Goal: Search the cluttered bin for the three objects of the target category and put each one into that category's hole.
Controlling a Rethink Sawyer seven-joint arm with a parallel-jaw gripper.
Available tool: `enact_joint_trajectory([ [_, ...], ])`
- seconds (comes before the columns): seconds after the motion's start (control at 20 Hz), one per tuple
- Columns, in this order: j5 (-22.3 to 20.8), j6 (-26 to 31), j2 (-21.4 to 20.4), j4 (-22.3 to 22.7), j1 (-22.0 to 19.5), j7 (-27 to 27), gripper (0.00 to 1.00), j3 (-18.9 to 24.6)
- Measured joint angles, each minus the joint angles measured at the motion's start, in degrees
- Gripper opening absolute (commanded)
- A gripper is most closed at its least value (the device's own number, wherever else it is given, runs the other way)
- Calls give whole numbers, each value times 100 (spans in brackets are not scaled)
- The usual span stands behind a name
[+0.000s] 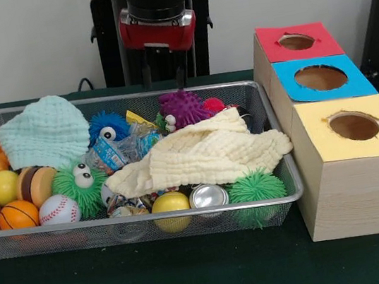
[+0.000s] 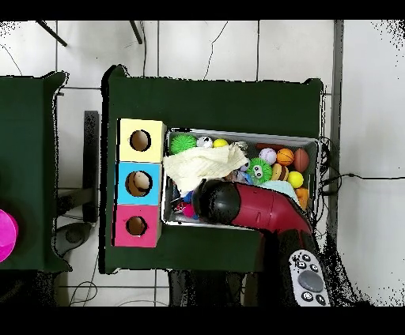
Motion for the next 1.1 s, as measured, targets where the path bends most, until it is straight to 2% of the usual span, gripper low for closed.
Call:
enact_joint_trajectory([
  [0.15, 41, 0, 80, -124, 30, 0, 100, -16],
  [0.75, 198, 50, 532, -1193, 115, 0, 100, -64],
  [1.1, 281, 136, 677, -1626, 119, 0, 100, -75],
])
